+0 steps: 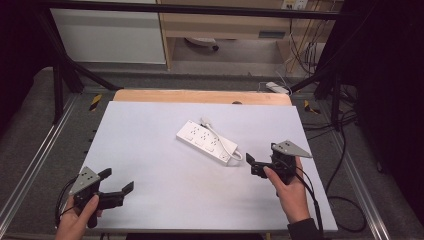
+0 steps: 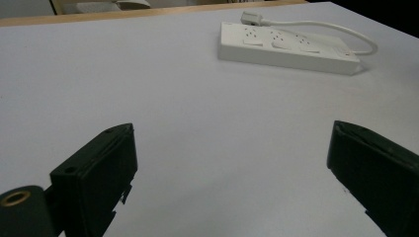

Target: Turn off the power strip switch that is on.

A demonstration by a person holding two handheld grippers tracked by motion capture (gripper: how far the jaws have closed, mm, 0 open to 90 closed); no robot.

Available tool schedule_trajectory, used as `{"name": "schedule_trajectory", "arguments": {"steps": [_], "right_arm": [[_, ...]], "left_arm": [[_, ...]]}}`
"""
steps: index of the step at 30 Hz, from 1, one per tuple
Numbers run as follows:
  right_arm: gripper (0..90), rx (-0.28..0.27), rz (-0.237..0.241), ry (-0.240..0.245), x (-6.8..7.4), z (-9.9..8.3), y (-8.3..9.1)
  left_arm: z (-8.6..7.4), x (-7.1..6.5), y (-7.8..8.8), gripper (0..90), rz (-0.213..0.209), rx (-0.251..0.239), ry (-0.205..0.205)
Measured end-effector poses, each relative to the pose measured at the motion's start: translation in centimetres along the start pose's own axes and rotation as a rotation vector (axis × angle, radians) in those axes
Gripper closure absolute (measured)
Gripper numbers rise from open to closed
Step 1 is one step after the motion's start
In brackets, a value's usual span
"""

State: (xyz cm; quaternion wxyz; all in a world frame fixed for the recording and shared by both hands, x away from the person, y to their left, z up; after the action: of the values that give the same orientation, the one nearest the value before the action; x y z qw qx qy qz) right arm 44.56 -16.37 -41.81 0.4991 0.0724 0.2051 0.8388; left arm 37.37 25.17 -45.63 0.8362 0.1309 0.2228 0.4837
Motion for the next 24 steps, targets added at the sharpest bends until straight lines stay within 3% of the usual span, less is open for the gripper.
{"name": "schedule_trajectory", "arguments": {"steps": [15,24], "right_arm": [[4.3,-0.028,0.064,0.002,1.5,2.3,-1.4],[15.2,-0.053,0.098,0.018,2.0,4.2,-2.2]], "left_arm": [[-0.3,0.1,-0.1,5.1,0.007,0.013,0.004],[-0.2,0.7,0.2,5.1,0.013,0.003,0.029]]}}
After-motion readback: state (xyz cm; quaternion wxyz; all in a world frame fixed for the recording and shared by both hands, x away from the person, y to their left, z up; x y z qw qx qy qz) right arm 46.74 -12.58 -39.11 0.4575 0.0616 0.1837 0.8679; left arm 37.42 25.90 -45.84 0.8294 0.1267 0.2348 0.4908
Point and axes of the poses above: each handheld gripper's, and its own axes: y roughly backward along the jaws, z roughly out of its top, x roughly to its left, the point moved 10 cm from there along -y, roughly forward along the jaws, and after that the axes turned 10 degrees about y, right-handed, at the moved point
